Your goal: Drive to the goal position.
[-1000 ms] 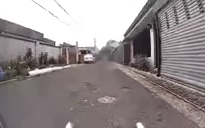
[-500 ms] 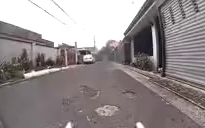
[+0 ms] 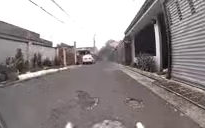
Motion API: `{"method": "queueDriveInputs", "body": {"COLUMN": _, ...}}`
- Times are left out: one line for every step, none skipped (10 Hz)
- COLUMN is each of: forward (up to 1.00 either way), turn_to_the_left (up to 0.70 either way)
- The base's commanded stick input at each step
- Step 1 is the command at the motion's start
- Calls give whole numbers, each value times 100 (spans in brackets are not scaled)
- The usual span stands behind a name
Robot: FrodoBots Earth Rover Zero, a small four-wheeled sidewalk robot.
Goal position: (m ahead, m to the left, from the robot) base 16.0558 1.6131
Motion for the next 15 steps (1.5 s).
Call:
{"method": "queueDriveInputs", "body": {"forward": 70, "turn_to_the_left": 0}}
{"method": "queueDriveInputs", "body": {"forward": 70, "turn_to_the_left": 0}}
{"method": "queueDriveInputs", "body": {"forward": 70, "turn_to_the_left": 0}}
{"method": "queueDriveInputs", "body": {"forward": 70, "turn_to_the_left": 0}}
{"method": "queueDriveInputs", "body": {"forward": 70, "turn_to_the_left": 0}}
{"method": "queueDriveInputs", "body": {"forward": 70, "turn_to_the_left": 0}}
{"method": "queueDriveInputs", "body": {"forward": 70, "turn_to_the_left": 0}}
{"method": "queueDriveInputs", "body": {"forward": 70, "turn_to_the_left": 0}}
{"method": "queueDriveInputs", "body": {"forward": 70, "turn_to_the_left": 0}}
{"method": "queueDriveInputs", "body": {"forward": 70, "turn_to_the_left": 0}}
{"method": "queueDriveInputs", "body": {"forward": 70, "turn_to_the_left": 0}}
{"method": "queueDriveInputs", "body": {"forward": 70, "turn_to_the_left": 0}}
{"method": "queueDriveInputs", "body": {"forward": 70, "turn_to_the_left": -8}}
{"method": "queueDriveInputs", "body": {"forward": 70, "turn_to_the_left": -6}}
{"method": "queueDriveInputs", "body": {"forward": 70, "turn_to_the_left": 0}}
